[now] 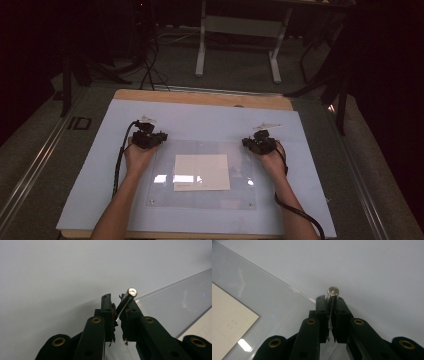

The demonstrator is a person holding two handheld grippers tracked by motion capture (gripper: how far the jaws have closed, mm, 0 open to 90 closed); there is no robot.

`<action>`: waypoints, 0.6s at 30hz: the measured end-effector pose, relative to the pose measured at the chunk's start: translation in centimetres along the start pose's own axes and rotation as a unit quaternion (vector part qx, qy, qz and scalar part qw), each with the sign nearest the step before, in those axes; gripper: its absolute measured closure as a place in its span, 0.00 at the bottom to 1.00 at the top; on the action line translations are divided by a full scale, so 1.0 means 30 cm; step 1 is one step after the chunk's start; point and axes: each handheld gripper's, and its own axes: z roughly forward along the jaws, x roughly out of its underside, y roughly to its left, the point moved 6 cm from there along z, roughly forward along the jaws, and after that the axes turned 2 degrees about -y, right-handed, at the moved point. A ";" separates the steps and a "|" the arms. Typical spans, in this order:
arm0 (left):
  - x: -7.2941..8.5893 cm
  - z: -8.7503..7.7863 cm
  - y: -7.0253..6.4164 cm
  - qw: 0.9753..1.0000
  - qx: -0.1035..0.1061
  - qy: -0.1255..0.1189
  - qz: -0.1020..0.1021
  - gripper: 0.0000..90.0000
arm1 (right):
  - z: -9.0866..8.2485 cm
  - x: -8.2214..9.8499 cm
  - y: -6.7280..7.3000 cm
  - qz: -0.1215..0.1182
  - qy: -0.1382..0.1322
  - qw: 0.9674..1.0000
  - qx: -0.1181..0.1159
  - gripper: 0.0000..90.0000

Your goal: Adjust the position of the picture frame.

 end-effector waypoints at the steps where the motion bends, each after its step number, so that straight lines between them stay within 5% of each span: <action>1: 0.000 0.000 0.000 1.000 0.000 0.000 0.000 0.91 | 0.000 0.001 0.000 -0.001 0.000 1.000 0.001 0.94; 18: 0.011 -0.005 -0.002 1.000 -0.002 -0.003 -0.002 0.90 | 0.005 0.008 -0.005 0.007 -0.006 1.000 -0.014 0.93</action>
